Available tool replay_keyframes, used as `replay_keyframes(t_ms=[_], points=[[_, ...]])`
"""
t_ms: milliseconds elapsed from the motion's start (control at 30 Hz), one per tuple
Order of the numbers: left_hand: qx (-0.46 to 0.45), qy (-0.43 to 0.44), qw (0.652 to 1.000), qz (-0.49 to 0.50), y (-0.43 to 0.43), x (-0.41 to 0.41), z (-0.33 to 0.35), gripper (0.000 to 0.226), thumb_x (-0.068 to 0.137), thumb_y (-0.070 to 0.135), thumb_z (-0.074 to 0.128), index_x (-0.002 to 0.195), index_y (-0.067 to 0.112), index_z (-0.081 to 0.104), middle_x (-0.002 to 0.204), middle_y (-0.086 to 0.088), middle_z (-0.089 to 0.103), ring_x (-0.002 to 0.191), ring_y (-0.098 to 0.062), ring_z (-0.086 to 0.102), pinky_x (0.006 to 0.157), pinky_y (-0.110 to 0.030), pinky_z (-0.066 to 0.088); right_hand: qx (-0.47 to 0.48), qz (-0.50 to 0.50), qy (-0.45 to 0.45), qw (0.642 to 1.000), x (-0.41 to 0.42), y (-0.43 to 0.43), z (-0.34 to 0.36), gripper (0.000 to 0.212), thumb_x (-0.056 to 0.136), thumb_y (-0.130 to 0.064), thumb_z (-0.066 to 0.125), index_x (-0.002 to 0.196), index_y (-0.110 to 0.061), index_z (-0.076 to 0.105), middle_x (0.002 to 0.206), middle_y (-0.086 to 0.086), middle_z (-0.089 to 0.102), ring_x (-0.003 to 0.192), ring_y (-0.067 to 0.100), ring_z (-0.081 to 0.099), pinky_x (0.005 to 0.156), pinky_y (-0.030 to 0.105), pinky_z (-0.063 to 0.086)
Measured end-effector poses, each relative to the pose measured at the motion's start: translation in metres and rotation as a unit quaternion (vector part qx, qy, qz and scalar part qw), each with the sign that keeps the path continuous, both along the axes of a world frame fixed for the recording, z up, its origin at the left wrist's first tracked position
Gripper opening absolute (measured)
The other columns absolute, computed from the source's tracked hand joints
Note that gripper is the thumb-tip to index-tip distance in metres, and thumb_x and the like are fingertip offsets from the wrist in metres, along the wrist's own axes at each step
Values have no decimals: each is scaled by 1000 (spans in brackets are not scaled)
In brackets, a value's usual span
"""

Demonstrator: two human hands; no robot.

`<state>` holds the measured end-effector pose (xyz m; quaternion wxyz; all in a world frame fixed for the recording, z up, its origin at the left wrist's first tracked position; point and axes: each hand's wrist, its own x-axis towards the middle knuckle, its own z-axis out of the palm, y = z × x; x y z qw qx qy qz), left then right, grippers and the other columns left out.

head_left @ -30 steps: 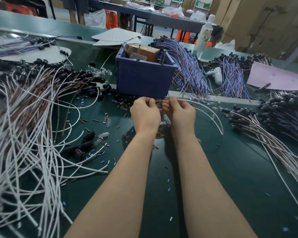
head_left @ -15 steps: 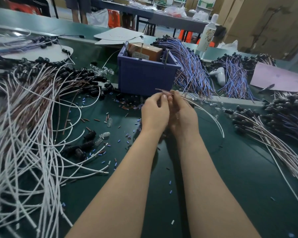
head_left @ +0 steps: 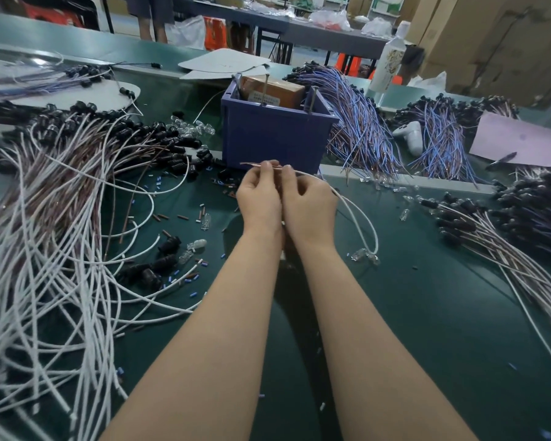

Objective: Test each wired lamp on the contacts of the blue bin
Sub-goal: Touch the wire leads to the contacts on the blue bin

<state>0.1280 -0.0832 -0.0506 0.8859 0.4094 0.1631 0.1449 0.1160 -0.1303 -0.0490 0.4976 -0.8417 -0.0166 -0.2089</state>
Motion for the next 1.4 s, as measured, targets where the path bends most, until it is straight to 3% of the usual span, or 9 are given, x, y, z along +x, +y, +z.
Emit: replay_keyframes(t_ms=[133,367,467,533,600,733,867,1033,1400], points=[[-32,28,999,7,15,-2,3,25,101,21,45,79,15,55,70,-1,59,59,-13,57,51,-20,50,-89,24,-132,987,-8,5,7,30,96,-25,53,75,-6,64,63,1,60,59,18,53,59,29,40],[39,28,997,59,14,0,4,29,103,19,38,76,13,48,69,-3,52,54,-10,48,44,-13,42,-89,-31,-277,956,-17,11,25,15,92,-15,57,96,-7,69,88,4,69,80,20,59,72,28,47],[71,27,995,70,13,3,2,25,102,17,39,81,10,51,73,-2,57,58,-8,55,57,-16,48,-191,-31,-167,967,-9,5,19,23,95,-21,53,111,-14,67,111,2,66,107,20,53,94,31,40],[80,31,994,73,12,5,1,23,102,17,40,85,9,53,77,-4,60,67,-12,59,69,-23,51,-218,13,-55,974,-3,-2,9,28,98,-26,47,115,-16,66,115,4,65,109,21,54,96,35,40],[52,24,996,62,10,5,-1,24,102,16,40,83,11,54,74,-3,63,61,-10,58,65,-22,52,-189,35,-5,981,0,-4,1,30,99,-23,43,112,-11,67,111,10,65,104,26,56,92,39,41],[54,26,998,36,9,6,-4,19,98,13,50,81,13,58,70,2,67,53,-2,57,60,-18,50,-133,12,5,991,4,-1,-7,25,96,-17,47,107,-7,68,105,13,66,100,27,56,90,39,40],[220,31,975,-11,4,6,-4,14,92,18,59,89,7,68,88,-7,70,87,-22,66,87,-37,54,-10,-12,7,1000,5,-2,-7,20,94,-15,53,99,-4,68,97,10,68,93,24,59,84,31,43],[283,12,958,-39,0,3,-3,10,91,17,59,84,17,67,94,-11,71,94,-27,67,91,-44,52,70,-32,-2,997,5,-5,-6,16,94,-20,55,93,-10,67,79,-6,62,79,14,60,75,24,46],[263,-5,964,38,6,5,-4,18,96,17,51,81,24,58,74,2,67,75,-18,63,86,-43,54,-23,3,27,999,6,-5,-7,20,93,-11,51,104,-5,66,102,10,68,93,20,59,86,30,45]])
